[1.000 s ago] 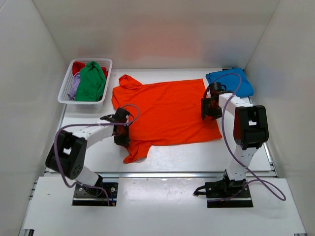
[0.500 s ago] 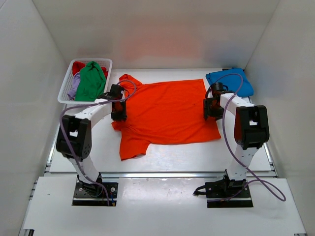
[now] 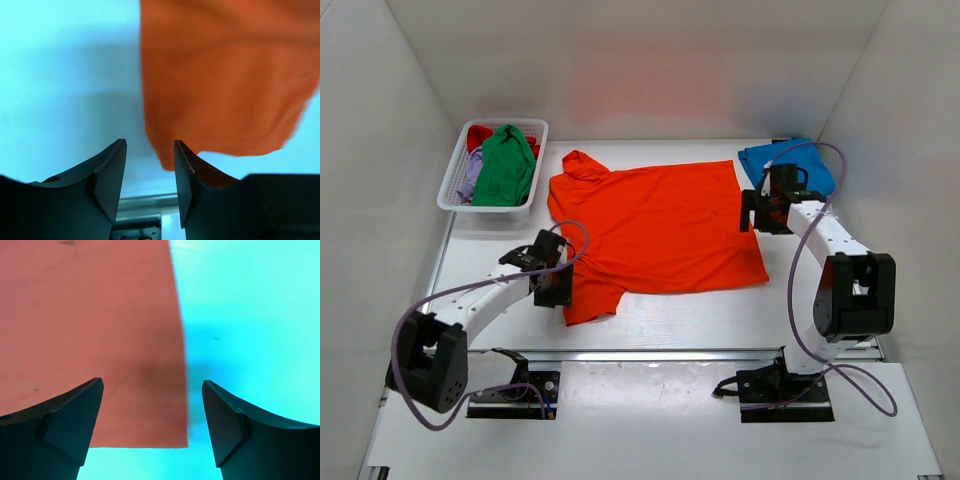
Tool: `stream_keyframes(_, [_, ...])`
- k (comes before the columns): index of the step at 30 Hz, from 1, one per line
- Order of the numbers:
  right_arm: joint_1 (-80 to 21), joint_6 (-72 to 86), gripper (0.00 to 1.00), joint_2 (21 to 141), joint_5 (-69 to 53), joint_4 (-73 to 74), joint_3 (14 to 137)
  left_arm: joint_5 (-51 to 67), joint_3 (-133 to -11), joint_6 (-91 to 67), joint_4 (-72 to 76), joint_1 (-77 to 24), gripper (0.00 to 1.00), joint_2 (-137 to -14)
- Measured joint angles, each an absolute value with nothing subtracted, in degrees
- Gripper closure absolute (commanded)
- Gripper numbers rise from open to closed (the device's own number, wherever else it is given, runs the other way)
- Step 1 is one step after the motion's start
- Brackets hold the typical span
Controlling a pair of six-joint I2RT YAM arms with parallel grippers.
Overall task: Fold and stack the t-shirts
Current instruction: Flatten out the tshirt
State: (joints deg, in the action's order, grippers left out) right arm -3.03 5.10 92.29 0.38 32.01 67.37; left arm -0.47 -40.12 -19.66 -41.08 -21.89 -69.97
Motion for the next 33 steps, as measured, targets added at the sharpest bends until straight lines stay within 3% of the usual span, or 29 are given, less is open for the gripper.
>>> stream_keyframes(14, [5.06, 7.55, 0.21, 89.82, -2.42, 31.40, 55.48, -1.15, -38.20, -21.61, -39.79, -25.34, 0.47, -77.82])
stream_keyframes(17, [5.69, 7.79, 0.21, 90.00, -2.42, 30.61, 55.07, -1.67, -38.50, -21.80, -39.64, -25.98, 0.83, -78.56])
stream_keyframes(19, [6.20, 8.08, 0.21, 90.21, -2.37, 30.04, 54.59, -1.30, -38.70, -21.43, -38.96, -26.15, 1.00, -79.07])
stream_keyframes(27, [5.98, 10.46, 0.27, 91.90, -3.01, 29.47, 52.38, 0.84, -39.16, -20.99, -37.21, -26.76, 1.00, -79.75])
stream_keyframes(30, [4.95, 12.01, 0.44, 90.56, -3.60, 28.34, 50.63, 1.37, -39.03, -21.02, -36.71, -26.74, 1.00, -79.64])
stream_keyframes(31, [4.69, 12.43, 0.56, 90.54, -4.01, 28.32, 50.57, 1.63, -38.96, -21.02, -36.42, -26.74, 1.00, -79.64])
stream_keyframes(33, [4.08, 13.32, 0.67, 90.89, -5.26, 28.23, 50.57, 2.17, -38.81, -20.99, -35.90, -26.76, 1.00, -79.48])
